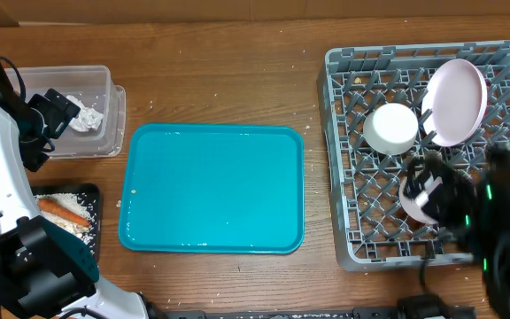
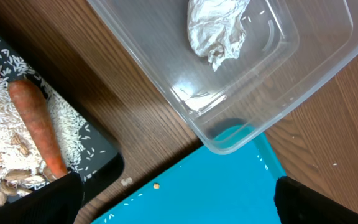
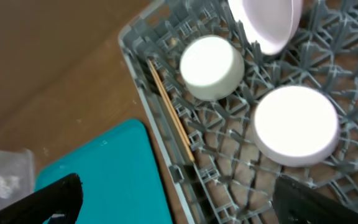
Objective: Sort waste into correct bins and load items into the dishwasher
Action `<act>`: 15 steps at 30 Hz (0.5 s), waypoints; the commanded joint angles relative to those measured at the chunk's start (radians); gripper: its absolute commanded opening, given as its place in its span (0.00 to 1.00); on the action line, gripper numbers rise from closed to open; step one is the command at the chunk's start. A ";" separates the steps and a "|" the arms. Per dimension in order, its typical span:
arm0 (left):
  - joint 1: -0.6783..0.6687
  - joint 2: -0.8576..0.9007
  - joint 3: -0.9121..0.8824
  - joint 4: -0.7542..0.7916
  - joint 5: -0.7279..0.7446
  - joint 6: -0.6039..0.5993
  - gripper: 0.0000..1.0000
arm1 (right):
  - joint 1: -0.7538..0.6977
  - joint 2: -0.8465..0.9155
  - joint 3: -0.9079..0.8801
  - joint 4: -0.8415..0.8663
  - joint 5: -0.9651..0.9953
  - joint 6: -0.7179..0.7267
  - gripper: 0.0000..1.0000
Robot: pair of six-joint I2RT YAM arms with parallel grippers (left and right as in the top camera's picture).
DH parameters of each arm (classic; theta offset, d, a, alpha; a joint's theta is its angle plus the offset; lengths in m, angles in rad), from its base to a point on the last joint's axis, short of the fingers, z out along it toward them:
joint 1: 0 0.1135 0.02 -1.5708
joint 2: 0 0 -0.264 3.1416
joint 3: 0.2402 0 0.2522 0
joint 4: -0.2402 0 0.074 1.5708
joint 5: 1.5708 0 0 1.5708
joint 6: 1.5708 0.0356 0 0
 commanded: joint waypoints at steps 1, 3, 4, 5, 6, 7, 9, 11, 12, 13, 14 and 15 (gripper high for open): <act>0.003 0.013 0.007 0.001 -0.003 -0.007 1.00 | 0.006 -0.113 -0.089 0.053 0.016 0.023 1.00; 0.002 0.013 0.007 0.001 -0.003 -0.007 1.00 | 0.006 -0.150 -0.123 0.063 0.015 0.024 1.00; 0.002 0.013 0.007 0.001 -0.003 -0.007 1.00 | 0.006 -0.160 -0.138 0.059 0.014 0.027 1.00; 0.002 0.013 0.007 0.001 -0.003 -0.007 1.00 | 0.006 -0.161 -0.149 0.049 0.011 0.032 1.00; 0.002 0.013 0.007 0.001 -0.003 -0.007 1.00 | 0.006 -0.161 -0.157 0.040 0.011 0.054 1.00; 0.002 0.013 0.007 0.001 -0.003 -0.007 1.00 | 0.006 -0.161 -0.169 0.034 0.012 0.084 1.00; 0.002 0.013 0.007 0.001 -0.003 -0.007 1.00 | 0.006 -0.161 -0.186 0.035 0.010 0.131 1.00; 0.002 0.013 0.007 0.001 -0.003 -0.007 1.00 | 0.006 -0.160 -0.200 0.035 0.008 0.134 1.00; 0.002 0.013 0.007 0.001 -0.003 -0.007 1.00 | 0.006 -0.160 -0.203 0.034 0.008 0.134 1.00; 0.002 0.013 0.007 0.001 -0.003 -0.007 1.00 | 0.006 -0.160 -0.204 0.034 0.008 0.134 1.00; 0.002 0.013 0.007 0.001 -0.003 -0.007 1.00 | 0.006 -0.160 -0.204 0.032 0.007 0.134 1.00; 0.002 0.013 0.007 0.001 -0.003 -0.007 1.00 | 0.006 -0.160 -0.204 0.031 0.007 0.134 1.00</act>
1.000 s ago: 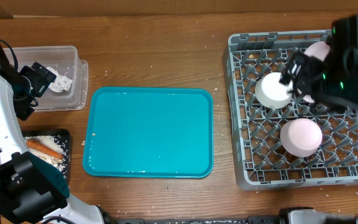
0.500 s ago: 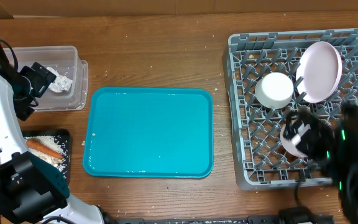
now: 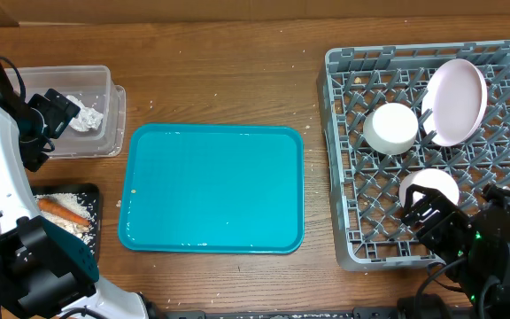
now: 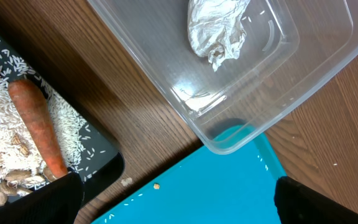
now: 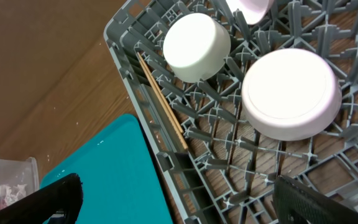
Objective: Sort waste into correct bins and load items into the dishwasher
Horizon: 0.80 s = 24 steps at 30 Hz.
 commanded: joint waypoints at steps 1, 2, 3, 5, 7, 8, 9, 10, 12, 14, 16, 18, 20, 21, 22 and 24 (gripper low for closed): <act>0.002 0.013 0.007 0.001 -0.003 -0.007 1.00 | 0.006 -0.003 -0.006 0.003 0.007 0.025 1.00; 0.002 0.013 0.007 0.001 -0.003 -0.007 1.00 | 0.006 -0.003 -0.006 0.003 0.007 0.025 1.00; 0.002 0.013 0.007 0.002 -0.003 -0.007 1.00 | 0.006 -0.003 -0.006 0.003 0.007 0.025 1.00; 0.002 0.013 0.007 0.001 -0.003 -0.007 1.00 | 0.006 -0.003 -0.006 0.003 0.007 0.025 1.00; 0.002 0.013 0.007 0.002 -0.003 -0.007 1.00 | 0.006 -0.003 -0.006 0.003 0.007 0.025 1.00; 0.002 0.013 0.007 0.001 -0.003 -0.007 1.00 | 0.006 -0.003 -0.006 0.003 0.007 0.025 1.00; 0.002 0.013 0.007 0.001 -0.003 -0.007 1.00 | 0.006 -0.003 -0.006 0.003 0.007 0.025 1.00; 0.002 0.013 0.007 0.001 -0.003 -0.007 1.00 | 0.006 -0.003 -0.006 0.003 0.007 0.025 1.00; 0.002 0.013 0.007 0.001 -0.003 -0.007 1.00 | 0.006 -0.003 -0.006 0.002 0.007 0.025 1.00; 0.002 0.013 0.007 0.001 -0.003 -0.007 1.00 | 0.006 -0.003 -0.006 -0.009 0.007 0.025 1.00; 0.002 0.013 0.007 0.001 -0.003 -0.007 1.00 | 0.006 -0.003 -0.006 -0.023 0.007 0.025 1.00; 0.002 0.013 0.007 0.001 -0.003 -0.007 1.00 | 0.006 -0.003 -0.006 -0.024 0.024 0.014 1.00; 0.002 0.013 0.007 0.001 -0.003 -0.007 1.00 | 0.006 -0.003 -0.006 -0.023 0.049 0.014 1.00; 0.002 0.013 0.007 0.001 -0.003 -0.007 1.00 | 0.006 -0.002 -0.006 -0.023 0.062 0.014 1.00; 0.002 0.013 0.007 0.002 -0.003 -0.007 1.00 | 0.006 -0.002 -0.008 -0.023 0.072 0.014 1.00; 0.002 0.013 0.007 0.001 -0.003 -0.007 1.00 | 0.019 -0.003 -0.020 -0.020 0.090 0.014 1.00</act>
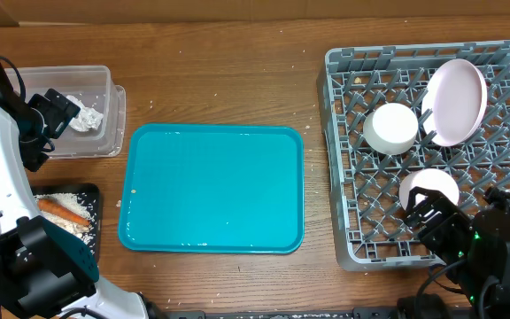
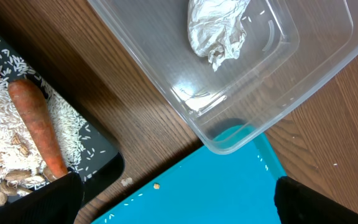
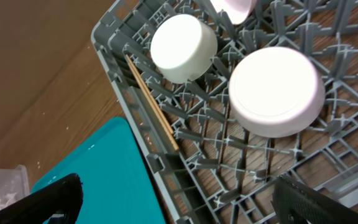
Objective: Sort waste into correct bins and load items into the dishwasher
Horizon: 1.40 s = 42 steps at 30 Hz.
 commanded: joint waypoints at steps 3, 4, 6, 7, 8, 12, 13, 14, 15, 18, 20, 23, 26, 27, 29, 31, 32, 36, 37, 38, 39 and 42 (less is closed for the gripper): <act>0.002 0.013 0.007 0.001 -0.003 -0.007 1.00 | 0.020 -0.008 -0.053 0.027 0.057 -0.003 1.00; 0.002 0.013 0.007 0.002 -0.003 -0.007 1.00 | 0.020 -0.010 -0.072 0.051 0.057 -0.003 1.00; 0.002 0.013 0.007 0.001 -0.003 -0.007 1.00 | 0.018 -0.022 -0.120 0.129 0.054 -0.017 1.00; 0.002 0.013 0.007 0.001 -0.003 -0.007 1.00 | 0.016 -0.039 -0.161 0.198 0.042 -0.055 1.00; 0.002 0.013 0.007 0.001 -0.003 -0.007 1.00 | 0.016 -0.055 -0.196 0.257 0.026 -0.093 1.00; 0.002 0.013 0.007 0.001 -0.003 -0.007 1.00 | 0.016 -0.164 -0.397 0.534 -0.063 -0.256 1.00; 0.002 0.013 0.007 0.001 -0.003 -0.007 1.00 | 0.016 -0.192 -0.440 0.588 -0.081 -0.279 1.00; 0.002 0.013 0.007 0.001 -0.003 -0.007 1.00 | 0.016 -0.217 -0.482 0.640 -0.093 -0.299 1.00; 0.002 0.013 0.007 0.001 -0.003 -0.007 1.00 | 0.016 -0.247 -0.530 0.700 -0.101 -0.320 1.00; 0.002 0.013 0.007 0.001 -0.003 -0.007 1.00 | 0.014 -0.310 -0.648 0.859 -0.109 -0.375 1.00; 0.002 0.013 0.007 0.001 -0.003 -0.007 1.00 | 0.005 -0.339 -0.729 0.989 -0.110 -0.390 1.00; 0.002 0.013 0.007 0.001 -0.003 -0.007 1.00 | -0.006 -0.373 -0.828 1.155 -0.112 -0.391 1.00; 0.002 0.013 0.007 0.001 -0.003 -0.007 1.00 | -0.017 -0.435 -0.904 1.242 -0.112 -0.401 1.00; 0.002 0.013 0.007 0.001 -0.003 -0.007 1.00 | -0.017 -0.451 -0.914 1.241 -0.113 -0.407 1.00; 0.002 0.013 0.007 0.001 -0.003 -0.007 1.00 | -0.017 -0.492 -0.935 1.241 -0.144 -0.457 1.00; 0.002 0.013 0.007 0.001 -0.003 -0.007 1.00 | -0.017 -0.532 -0.950 1.236 -0.191 -0.540 1.00; 0.002 0.013 0.007 0.001 -0.003 -0.007 1.00 | -0.017 -0.549 -0.955 1.232 -0.208 -0.577 1.00; 0.002 0.013 0.007 0.001 -0.003 -0.007 1.00 | -0.022 -0.570 -0.982 1.207 -0.224 -0.641 1.00; 0.002 0.013 0.007 0.001 -0.003 -0.007 0.99 | -0.026 -0.570 -0.993 1.208 -0.224 -0.640 1.00; 0.002 0.013 0.007 0.001 -0.003 -0.007 1.00 | -0.029 -0.570 -0.998 1.202 -0.223 -0.640 1.00; 0.002 0.013 0.007 0.001 -0.003 -0.007 1.00 | -0.032 -0.570 -0.997 1.183 -0.224 -0.638 1.00; 0.002 0.013 0.007 0.001 -0.003 -0.007 1.00 | -0.034 -0.570 -0.997 1.160 -0.193 -0.639 1.00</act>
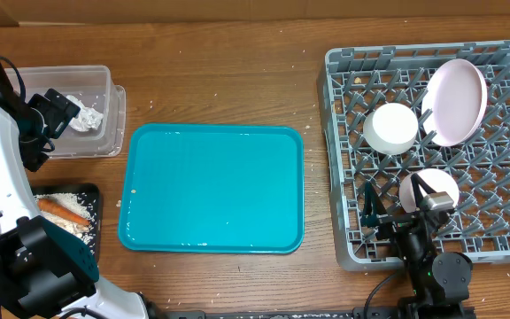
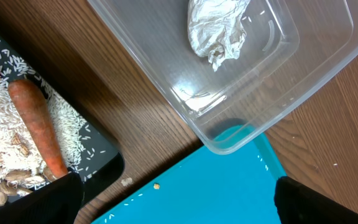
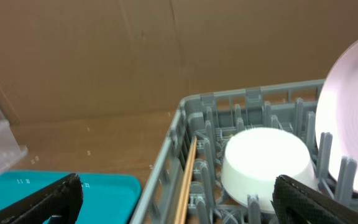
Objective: Sort waste into correct bins and load items into the dishwasher
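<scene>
The grey dish rack [image 1: 343, 151] at the right holds an upturned white cup [image 1: 390, 128], a pink plate [image 1: 454, 102] standing on edge and an upturned white bowl [image 1: 439, 186]. My right gripper [image 1: 397, 206] sits low at the rack's near edge, open and empty; its view looks level across the rack at the cup [image 3: 266, 165], the plate [image 3: 353, 124] and wooden chopsticks [image 3: 185, 180]. My left gripper [image 1: 60, 106] hangs open and empty over the clear bin [image 2: 303, 68], which holds crumpled paper [image 2: 219, 28].
A teal tray [image 1: 211, 188] lies in the middle of the table. A black tray [image 2: 98, 162] with rice and a carrot [image 2: 36, 124] is at the near left. A brown cardboard wall [image 3: 166, 56] stands behind the rack.
My right arm has left the rack's near right corner and now sits folded low at the rack's front edge, its camera looking level instead of down. The left arm has not moved.
First my right gripper was open over the white bowl in the rack, blurred. Then it stood open above the rack's near right corner, the bowl left upturned in the rack. Now it is low at the front edge. The left gripper stayed over the clear bin throughout.
</scene>
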Action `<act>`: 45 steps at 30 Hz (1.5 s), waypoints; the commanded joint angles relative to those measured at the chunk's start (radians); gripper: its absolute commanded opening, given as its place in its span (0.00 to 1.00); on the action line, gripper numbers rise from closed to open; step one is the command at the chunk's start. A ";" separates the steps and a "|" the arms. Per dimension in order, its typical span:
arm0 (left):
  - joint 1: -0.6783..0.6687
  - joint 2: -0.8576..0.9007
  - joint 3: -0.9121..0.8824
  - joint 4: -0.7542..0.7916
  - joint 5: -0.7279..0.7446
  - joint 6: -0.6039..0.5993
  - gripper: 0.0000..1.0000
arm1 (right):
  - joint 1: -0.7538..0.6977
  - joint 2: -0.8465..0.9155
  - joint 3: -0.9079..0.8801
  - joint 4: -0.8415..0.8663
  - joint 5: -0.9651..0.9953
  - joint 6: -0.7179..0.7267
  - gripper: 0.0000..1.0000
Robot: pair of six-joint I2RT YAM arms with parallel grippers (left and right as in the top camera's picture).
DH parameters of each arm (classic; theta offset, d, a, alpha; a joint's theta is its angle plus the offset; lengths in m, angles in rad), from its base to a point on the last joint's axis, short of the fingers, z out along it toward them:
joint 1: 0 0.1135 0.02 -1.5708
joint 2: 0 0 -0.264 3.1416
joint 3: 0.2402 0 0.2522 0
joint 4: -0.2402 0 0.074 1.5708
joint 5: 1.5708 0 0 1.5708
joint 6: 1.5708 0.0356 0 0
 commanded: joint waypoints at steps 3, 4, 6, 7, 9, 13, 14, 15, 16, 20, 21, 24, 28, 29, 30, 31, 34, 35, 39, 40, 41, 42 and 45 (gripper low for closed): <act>0.002 0.012 0.007 0.001 -0.003 -0.007 1.00 | -0.006 -0.012 -0.010 -0.008 0.066 -0.031 1.00; 0.002 0.012 0.007 0.001 -0.003 -0.007 1.00 | -0.006 -0.012 -0.010 -0.009 0.082 -0.031 1.00; 0.002 0.012 0.007 0.001 -0.003 -0.007 1.00 | -0.006 -0.012 -0.010 -0.009 0.082 -0.031 1.00; 0.002 0.012 0.007 0.001 -0.003 -0.007 1.00 | -0.006 -0.012 -0.010 -0.008 0.082 -0.031 1.00; 0.002 0.012 0.007 0.001 -0.003 -0.007 1.00 | -0.001 -0.012 -0.010 -0.008 0.081 -0.031 1.00; 0.002 0.012 0.007 0.001 -0.003 -0.007 1.00 | 0.002 -0.012 -0.010 -0.008 0.081 -0.031 1.00; 0.002 0.012 0.007 0.001 -0.003 -0.007 1.00 | 0.002 -0.012 -0.010 -0.008 0.081 -0.030 1.00; 0.002 0.012 0.007 0.001 -0.003 -0.007 1.00 | 0.002 -0.012 -0.010 -0.008 0.081 -0.030 1.00; 0.002 0.012 0.007 0.001 -0.003 -0.007 1.00 | 0.002 -0.012 -0.010 -0.008 0.081 -0.030 1.00; 0.002 0.012 0.007 0.001 -0.003 -0.007 1.00 | 0.002 -0.012 -0.010 -0.008 0.081 -0.030 1.00; 0.002 0.012 0.007 0.001 -0.003 -0.007 1.00 | 0.002 -0.012 -0.010 -0.008 0.082 -0.031 1.00; 0.002 0.012 0.007 0.001 -0.003 -0.007 1.00 | 0.002 -0.012 -0.010 -0.008 0.082 -0.030 1.00; 0.002 0.012 0.007 0.001 -0.003 -0.007 1.00 | 0.002 -0.012 -0.010 -0.008 0.081 -0.031 1.00; 0.002 0.012 0.007 0.001 -0.003 -0.007 1.00 | 0.002 -0.012 -0.010 -0.008 0.081 -0.030 1.00; 0.002 0.012 0.007 0.001 -0.003 -0.007 1.00 | 0.002 -0.012 -0.010 -0.008 0.081 -0.030 1.00; 0.002 0.012 0.007 0.001 -0.003 -0.007 1.00 | 0.002 -0.012 -0.010 -0.008 0.081 -0.031 1.00; 0.002 0.012 0.007 0.001 -0.003 -0.007 1.00 | 0.002 -0.012 -0.010 -0.008 0.081 -0.031 1.00; 0.002 0.012 0.007 0.001 -0.003 -0.007 1.00 | 0.002 -0.012 -0.010 -0.008 0.082 -0.031 1.00; 0.002 0.012 0.007 0.001 -0.003 -0.007 1.00 | 0.002 -0.012 -0.010 -0.008 0.081 -0.030 1.00; 0.002 0.012 0.007 0.001 -0.003 -0.007 1.00 | 0.002 -0.012 -0.010 -0.008 0.081 -0.031 1.00; 0.002 0.012 0.007 0.001 -0.003 -0.007 1.00 | 0.002 -0.012 -0.010 -0.008 0.081 -0.031 1.00; 0.002 0.012 0.007 0.001 -0.003 -0.007 1.00 | 0.002 -0.012 -0.010 -0.008 0.081 -0.030 1.00; 0.002 0.012 0.007 0.001 -0.003 -0.007 1.00 | 0.002 -0.012 -0.010 -0.008 0.082 -0.031 1.00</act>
